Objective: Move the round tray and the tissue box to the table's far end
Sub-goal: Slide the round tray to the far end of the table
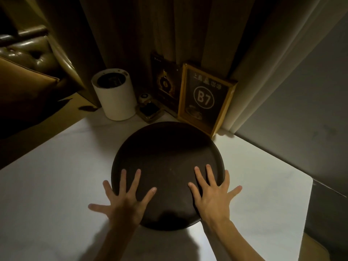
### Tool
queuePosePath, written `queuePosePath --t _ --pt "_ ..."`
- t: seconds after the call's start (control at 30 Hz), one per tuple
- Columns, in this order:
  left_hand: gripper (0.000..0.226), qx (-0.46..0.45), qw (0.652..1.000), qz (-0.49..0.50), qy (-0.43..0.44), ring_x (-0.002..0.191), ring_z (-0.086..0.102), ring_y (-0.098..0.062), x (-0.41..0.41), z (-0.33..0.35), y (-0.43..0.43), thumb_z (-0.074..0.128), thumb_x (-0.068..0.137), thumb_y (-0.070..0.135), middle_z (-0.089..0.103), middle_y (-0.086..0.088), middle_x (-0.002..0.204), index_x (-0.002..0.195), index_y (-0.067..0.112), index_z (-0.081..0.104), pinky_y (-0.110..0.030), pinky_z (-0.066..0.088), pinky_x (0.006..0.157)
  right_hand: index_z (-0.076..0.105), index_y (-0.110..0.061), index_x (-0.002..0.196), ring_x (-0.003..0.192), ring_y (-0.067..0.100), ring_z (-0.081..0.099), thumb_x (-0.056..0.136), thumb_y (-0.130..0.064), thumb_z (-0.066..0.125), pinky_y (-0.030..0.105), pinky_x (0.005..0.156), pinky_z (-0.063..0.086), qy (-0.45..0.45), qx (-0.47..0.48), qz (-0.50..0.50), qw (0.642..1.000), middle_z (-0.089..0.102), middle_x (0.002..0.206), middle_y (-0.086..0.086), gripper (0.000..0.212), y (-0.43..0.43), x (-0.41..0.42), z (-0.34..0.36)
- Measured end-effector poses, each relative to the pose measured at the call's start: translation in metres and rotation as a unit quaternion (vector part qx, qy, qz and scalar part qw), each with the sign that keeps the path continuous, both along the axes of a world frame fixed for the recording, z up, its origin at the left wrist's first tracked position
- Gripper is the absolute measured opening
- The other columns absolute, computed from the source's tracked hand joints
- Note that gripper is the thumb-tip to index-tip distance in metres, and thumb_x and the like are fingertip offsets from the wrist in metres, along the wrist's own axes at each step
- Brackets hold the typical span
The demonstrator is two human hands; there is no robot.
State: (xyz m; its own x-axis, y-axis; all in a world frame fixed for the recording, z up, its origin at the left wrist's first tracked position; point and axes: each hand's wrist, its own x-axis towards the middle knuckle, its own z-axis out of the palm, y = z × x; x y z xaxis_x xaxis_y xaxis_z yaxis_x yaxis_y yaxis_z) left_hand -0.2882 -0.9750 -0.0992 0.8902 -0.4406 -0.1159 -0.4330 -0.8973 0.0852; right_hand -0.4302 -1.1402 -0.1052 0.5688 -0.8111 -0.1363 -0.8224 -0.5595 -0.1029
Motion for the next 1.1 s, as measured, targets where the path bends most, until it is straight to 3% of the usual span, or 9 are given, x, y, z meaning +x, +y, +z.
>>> queuePosePath --t 0.13,0.27,0.33,0.4,0.5,0.6,0.7,0.83,1.1 --pt "0.097 0.010 1.000 0.009 0.002 0.134 0.039 -0.050 0.000 0.000 0.000 0.013 0.065 0.093 0.043 -0.009 0.152 0.145 0.042 0.035 -0.088 0.015 0.092 0.055 -0.038 0.139 0.131 0.051 0.047 0.088 -0.063 0.023 0.085 0.094 0.021 0.000 -0.006 0.001 1.000 0.059 0.142 0.005 0.065 -0.001 -0.001 -0.005" --pt "0.094 0.014 1.000 0.002 0.005 0.128 0.045 -0.052 0.003 -0.001 0.002 -0.005 0.076 0.082 0.044 -0.014 0.150 0.146 0.035 0.038 -0.088 0.016 0.089 0.051 -0.039 0.141 0.134 0.051 0.043 0.088 -0.063 0.020 0.086 0.095 0.019 -0.001 -0.002 -0.005 1.000 0.055 0.146 0.004 0.066 0.000 0.003 -0.008" --pt "0.090 0.022 1.000 0.001 -0.002 0.129 0.045 -0.050 0.004 -0.004 0.003 -0.002 0.080 0.079 0.043 -0.015 0.151 0.148 0.033 0.036 -0.087 0.019 0.091 0.048 -0.040 0.143 0.136 0.051 0.040 0.088 -0.063 0.018 0.086 0.096 0.017 -0.001 -0.001 -0.002 1.000 0.053 0.148 0.004 0.067 0.000 0.006 -0.009" --pt "0.082 0.030 0.999 -0.010 -0.011 0.130 0.043 -0.049 0.003 -0.006 0.004 0.014 0.082 0.079 0.041 -0.013 0.152 0.148 0.035 0.033 -0.086 0.019 0.091 0.047 -0.042 0.143 0.140 0.049 0.035 0.091 -0.063 0.017 0.085 0.099 0.006 -0.026 0.003 0.004 1.000 0.050 0.150 0.002 0.064 0.000 0.004 -0.007" --pt "0.075 0.019 1.000 -0.004 -0.009 0.132 0.043 -0.047 0.002 -0.007 0.003 0.028 0.082 0.077 0.046 -0.010 0.149 0.145 0.038 0.040 -0.086 0.017 0.093 0.036 -0.050 0.146 0.153 0.038 0.002 0.096 -0.065 0.010 0.072 0.108 -0.021 -0.106 0.030 0.024 0.994 0.030 0.162 -0.008 0.059 0.002 -0.009 -0.004" --pt "0.070 -0.059 0.998 -0.026 0.008 0.136 0.039 -0.047 -0.002 -0.006 0.013 0.018 0.089 0.072 0.051 -0.009 0.144 0.134 0.033 0.055 -0.087 0.012 0.097 0.031 -0.051 0.148 0.152 0.029 -0.020 0.096 -0.067 0.010 0.069 0.112 -0.019 -0.139 0.029 0.118 0.983 0.010 0.165 -0.014 0.059 0.002 -0.033 -0.007" --pt "0.075 -0.099 0.993 -0.065 0.002 0.145 0.023 -0.044 -0.006 -0.011 0.031 0.011 0.087 0.074 0.037 -0.006 0.154 0.133 0.034 0.055 -0.083 0.006 0.103 0.030 -0.049 0.150 0.153 0.027 -0.018 0.096 -0.069 0.019 0.070 0.115 -0.011 -0.141 0.037 0.199 0.969 0.012 0.165 -0.013 0.059 -0.004 -0.056 -0.011" --pt "0.073 -0.061 0.985 -0.159 -0.009 0.150 0.003 -0.041 -0.013 -0.016 0.040 0.016 0.082 0.080 0.025 -0.007 0.161 0.139 0.041 0.042 -0.082 0.005 0.103 0.045 -0.044 0.144 0.155 0.030 -0.003 0.095 -0.068 0.030 0.074 0.114 -0.004 -0.165 0.032 0.243 0.955 0.030 0.160 -0.013 0.056 -0.007 -0.065 -0.012" --pt "0.071 -0.064 0.953 -0.294 -0.034 0.144 0.029 -0.037 -0.017 -0.015 0.044 0.028 0.081 0.082 0.050 -0.003 0.147 0.123 0.039 0.064 -0.080 0.018 0.100 0.054 -0.036 0.139 0.149 0.031 0.026 0.100 -0.059 0.025 0.077 0.111 0.009 -0.151 -0.004 0.252 0.956 0.045 0.153 -0.007 0.053 -0.005 -0.064 -0.014"
